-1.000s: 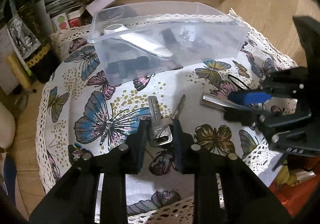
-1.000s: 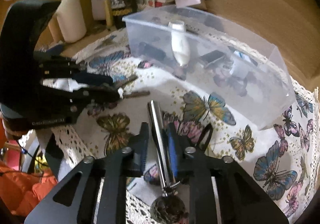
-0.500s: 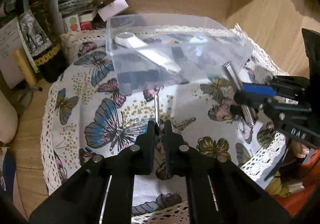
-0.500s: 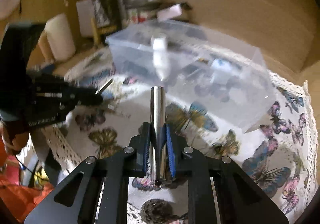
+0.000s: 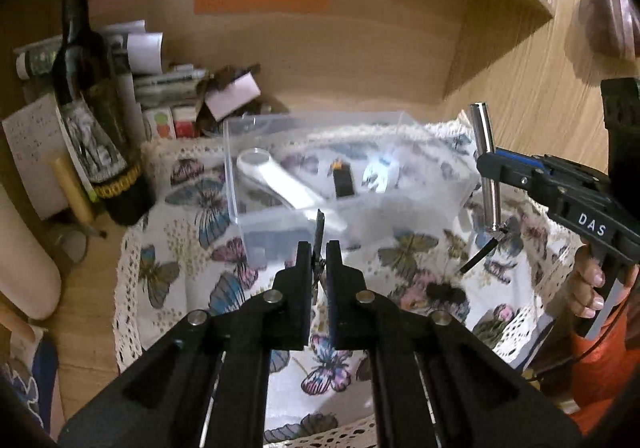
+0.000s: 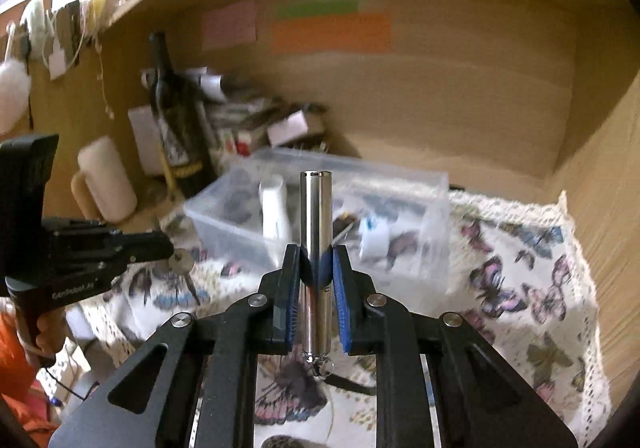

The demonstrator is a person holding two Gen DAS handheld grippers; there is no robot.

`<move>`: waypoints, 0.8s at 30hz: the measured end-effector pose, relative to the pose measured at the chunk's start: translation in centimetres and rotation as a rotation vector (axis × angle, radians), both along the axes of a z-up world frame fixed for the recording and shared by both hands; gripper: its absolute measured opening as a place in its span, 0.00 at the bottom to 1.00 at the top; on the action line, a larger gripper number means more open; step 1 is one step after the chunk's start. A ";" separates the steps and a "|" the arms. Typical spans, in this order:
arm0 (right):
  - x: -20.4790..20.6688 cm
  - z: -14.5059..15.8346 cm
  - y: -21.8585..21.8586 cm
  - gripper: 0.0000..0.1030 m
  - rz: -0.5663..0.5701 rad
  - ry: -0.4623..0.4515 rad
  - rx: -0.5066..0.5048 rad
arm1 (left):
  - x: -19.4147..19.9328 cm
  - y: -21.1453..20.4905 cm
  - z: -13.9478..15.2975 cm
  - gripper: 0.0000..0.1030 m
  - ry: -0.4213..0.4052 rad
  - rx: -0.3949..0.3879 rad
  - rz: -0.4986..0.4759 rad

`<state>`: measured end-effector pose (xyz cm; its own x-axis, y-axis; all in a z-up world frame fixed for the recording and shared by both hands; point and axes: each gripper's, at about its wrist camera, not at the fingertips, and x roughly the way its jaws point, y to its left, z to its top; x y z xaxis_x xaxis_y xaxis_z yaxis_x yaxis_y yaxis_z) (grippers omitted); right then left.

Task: Organize rigid objects
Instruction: 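Place the keys and the silver rod into the clear box, opening both grippers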

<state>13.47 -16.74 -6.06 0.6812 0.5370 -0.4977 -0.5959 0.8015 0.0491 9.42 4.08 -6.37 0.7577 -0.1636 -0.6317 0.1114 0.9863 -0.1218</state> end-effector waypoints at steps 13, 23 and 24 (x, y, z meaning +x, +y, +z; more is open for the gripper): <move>2.4 4.6 -0.8 0.14 -0.034 -0.133 0.048 | 1.6 0.6 5.6 0.05 -0.130 0.000 0.030; 9.1 2.6 1.1 0.14 -0.103 -0.072 -0.029 | 6.7 0.4 4.2 0.05 -0.080 -0.022 0.013; 9.6 2.0 1.4 0.14 -0.109 -0.053 -0.048 | 7.4 0.3 3.6 0.05 -0.059 -0.030 0.003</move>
<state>23.09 -15.30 -4.02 0.7605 0.4346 -0.4824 -0.5057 0.8625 -0.0201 16.87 4.36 -2.77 0.7938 -0.1794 -0.5811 0.1160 0.9826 -0.1448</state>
